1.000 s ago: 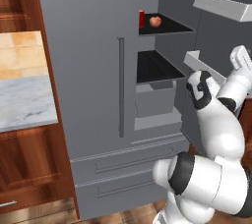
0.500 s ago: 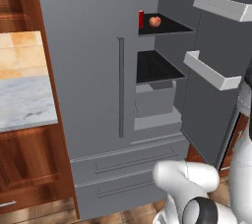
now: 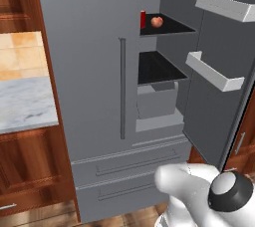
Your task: Place the tupperware on the top shelf of the fridge. Make space for the tupperware among the existing items by rearranging them on the shelves if needed. Close the fridge door when finished.
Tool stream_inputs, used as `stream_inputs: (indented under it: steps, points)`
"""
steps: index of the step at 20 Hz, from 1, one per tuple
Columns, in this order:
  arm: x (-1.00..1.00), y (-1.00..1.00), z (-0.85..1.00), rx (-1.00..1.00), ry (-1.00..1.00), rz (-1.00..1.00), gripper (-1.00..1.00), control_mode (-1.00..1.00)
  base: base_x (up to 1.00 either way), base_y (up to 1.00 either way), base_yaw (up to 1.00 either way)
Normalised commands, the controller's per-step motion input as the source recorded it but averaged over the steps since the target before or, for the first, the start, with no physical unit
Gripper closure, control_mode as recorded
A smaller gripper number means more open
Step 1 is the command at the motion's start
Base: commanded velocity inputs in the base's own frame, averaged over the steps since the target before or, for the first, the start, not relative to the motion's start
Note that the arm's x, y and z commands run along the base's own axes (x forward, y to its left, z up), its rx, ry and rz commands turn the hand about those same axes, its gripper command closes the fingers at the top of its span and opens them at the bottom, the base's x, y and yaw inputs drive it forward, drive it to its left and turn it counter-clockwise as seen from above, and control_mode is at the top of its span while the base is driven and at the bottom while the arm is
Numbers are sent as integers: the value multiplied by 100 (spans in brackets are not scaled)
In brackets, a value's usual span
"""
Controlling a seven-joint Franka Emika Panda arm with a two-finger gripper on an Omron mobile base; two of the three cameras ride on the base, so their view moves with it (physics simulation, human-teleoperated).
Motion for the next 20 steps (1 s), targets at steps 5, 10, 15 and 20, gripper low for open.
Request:
stream_inputs:
  steps: [5,10,15,20]
  points:
    - [28,-39,0,31,16,11,-100,-100,0,0,0]
    - [57,0,-30,13,32,26,-100,-100,0,0,0]
    - [64,-2,-41,13,23,36,-100,-100,0,0,0]
    - [49,-29,-58,21,5,40,-100,-100,0,0,0]
